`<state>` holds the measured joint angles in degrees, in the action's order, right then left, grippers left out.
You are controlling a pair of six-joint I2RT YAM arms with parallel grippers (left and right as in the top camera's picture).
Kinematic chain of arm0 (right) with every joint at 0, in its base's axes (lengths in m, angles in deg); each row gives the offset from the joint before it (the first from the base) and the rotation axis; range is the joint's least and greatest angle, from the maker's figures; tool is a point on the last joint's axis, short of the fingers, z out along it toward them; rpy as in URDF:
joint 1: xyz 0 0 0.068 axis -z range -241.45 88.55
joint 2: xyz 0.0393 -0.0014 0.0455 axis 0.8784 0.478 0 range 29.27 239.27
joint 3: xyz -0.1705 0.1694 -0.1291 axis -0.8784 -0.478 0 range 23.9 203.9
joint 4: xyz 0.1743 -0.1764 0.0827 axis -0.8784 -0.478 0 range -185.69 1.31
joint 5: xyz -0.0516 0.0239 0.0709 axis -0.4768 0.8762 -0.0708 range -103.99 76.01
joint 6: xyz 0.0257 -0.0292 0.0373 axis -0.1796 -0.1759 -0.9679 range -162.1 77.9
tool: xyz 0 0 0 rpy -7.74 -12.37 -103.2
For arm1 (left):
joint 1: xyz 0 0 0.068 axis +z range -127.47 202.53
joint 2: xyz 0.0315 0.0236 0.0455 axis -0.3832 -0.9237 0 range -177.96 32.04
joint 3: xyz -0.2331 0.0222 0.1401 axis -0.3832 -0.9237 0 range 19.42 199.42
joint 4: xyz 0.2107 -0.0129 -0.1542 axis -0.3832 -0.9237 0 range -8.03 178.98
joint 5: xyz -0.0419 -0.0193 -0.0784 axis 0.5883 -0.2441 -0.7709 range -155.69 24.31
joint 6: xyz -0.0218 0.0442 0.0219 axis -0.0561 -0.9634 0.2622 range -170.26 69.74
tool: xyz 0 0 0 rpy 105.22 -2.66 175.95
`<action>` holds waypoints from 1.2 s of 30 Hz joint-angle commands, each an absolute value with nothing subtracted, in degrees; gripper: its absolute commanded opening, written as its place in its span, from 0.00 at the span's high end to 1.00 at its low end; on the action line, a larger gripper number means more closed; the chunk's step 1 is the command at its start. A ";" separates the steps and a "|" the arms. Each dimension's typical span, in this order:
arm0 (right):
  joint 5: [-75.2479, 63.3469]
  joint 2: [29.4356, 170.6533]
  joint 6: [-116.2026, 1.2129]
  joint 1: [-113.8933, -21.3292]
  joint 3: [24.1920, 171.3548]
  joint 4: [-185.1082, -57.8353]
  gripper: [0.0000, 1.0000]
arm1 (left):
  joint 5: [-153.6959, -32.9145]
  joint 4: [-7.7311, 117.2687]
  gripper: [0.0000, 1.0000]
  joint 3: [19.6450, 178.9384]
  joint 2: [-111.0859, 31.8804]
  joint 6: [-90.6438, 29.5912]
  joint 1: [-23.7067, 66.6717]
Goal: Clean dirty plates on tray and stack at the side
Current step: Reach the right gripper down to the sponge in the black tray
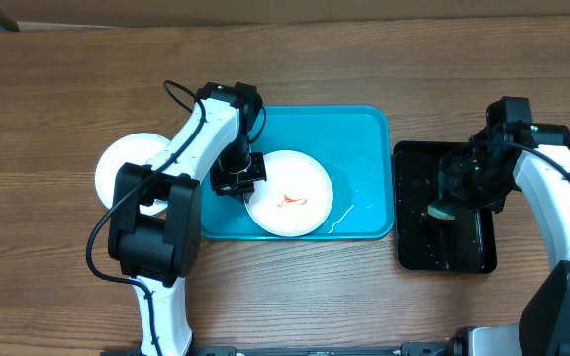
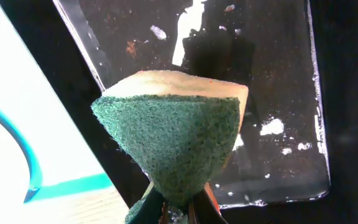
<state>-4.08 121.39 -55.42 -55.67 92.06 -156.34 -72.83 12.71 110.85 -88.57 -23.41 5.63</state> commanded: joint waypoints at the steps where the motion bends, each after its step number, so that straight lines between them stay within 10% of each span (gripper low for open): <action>1: -3.67 120.89 -54.65 -55.95 92.87 -155.82 0.96 | -73.00 12.77 0.96 110.57 -87.63 -23.91 5.25; 25: -6.49 125.96 -54.48 -55.97 69.17 -111.60 0.96 | -73.00 12.57 0.96 110.57 -87.63 -23.91 5.25; 36: -2.51 124.91 -57.10 -55.95 71.40 -113.53 0.96 | -72.96 12.57 0.96 110.57 -87.63 -23.91 5.25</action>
